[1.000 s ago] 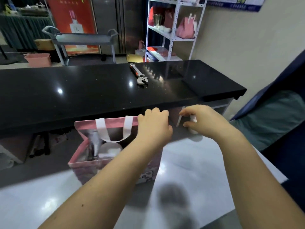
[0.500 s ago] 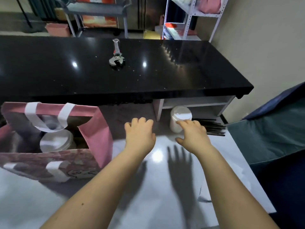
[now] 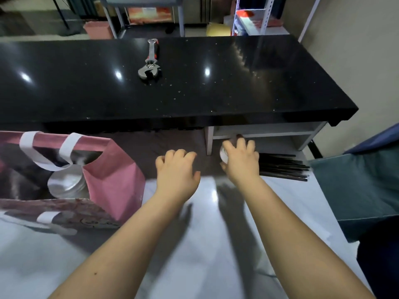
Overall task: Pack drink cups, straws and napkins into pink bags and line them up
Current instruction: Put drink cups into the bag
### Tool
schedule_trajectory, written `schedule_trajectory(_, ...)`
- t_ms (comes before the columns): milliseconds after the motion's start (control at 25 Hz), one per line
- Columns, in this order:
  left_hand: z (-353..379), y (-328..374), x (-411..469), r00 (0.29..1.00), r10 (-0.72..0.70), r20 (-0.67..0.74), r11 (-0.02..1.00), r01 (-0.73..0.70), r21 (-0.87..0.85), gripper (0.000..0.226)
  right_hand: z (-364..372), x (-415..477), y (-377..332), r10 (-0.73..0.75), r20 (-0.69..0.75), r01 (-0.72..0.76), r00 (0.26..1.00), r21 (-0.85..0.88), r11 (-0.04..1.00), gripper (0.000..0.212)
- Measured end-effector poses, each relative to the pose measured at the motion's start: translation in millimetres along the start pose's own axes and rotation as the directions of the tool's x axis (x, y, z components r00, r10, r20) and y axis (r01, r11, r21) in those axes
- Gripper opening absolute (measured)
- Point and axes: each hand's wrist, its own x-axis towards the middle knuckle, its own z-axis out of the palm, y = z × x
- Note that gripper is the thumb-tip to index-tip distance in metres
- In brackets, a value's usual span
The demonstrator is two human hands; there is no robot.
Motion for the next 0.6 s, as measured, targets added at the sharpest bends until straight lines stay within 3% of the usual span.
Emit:
schedule_trajectory(160, -39, -2, 10, 0.993, 0.051, -0.109, 0.998, -0.053, -0.015, 0.046, -28, -23, -28, -0.236, -0.138, 0.245, 0.962, 0.057, 0.968, 0.071)
schedule_trajectory(320, -98, -30, 18, 0.973, 0.010, -0.230, 0.997, -0.026, -0.068, 0.048, -78, -34, -72, -0.355, -0.293, 0.383, 0.888, 0.040, 0.923, 0.073)
schedule_trajectory(440, -132, -83, 5, 0.966, -0.063, -0.250, 0.991, 0.030, -0.134, 0.054, -104, -41, -103, -0.390, -0.337, 0.424, 0.857, 0.031, 0.905, 0.080)
schedule_trajectory(600, -152, -178, -23, 0.976, -0.093, -0.198, 0.961, 0.036, -0.274, 0.048, -129, -52, -154, -0.292, -0.407, 0.382, 0.865, 0.160, 0.910, 0.073)
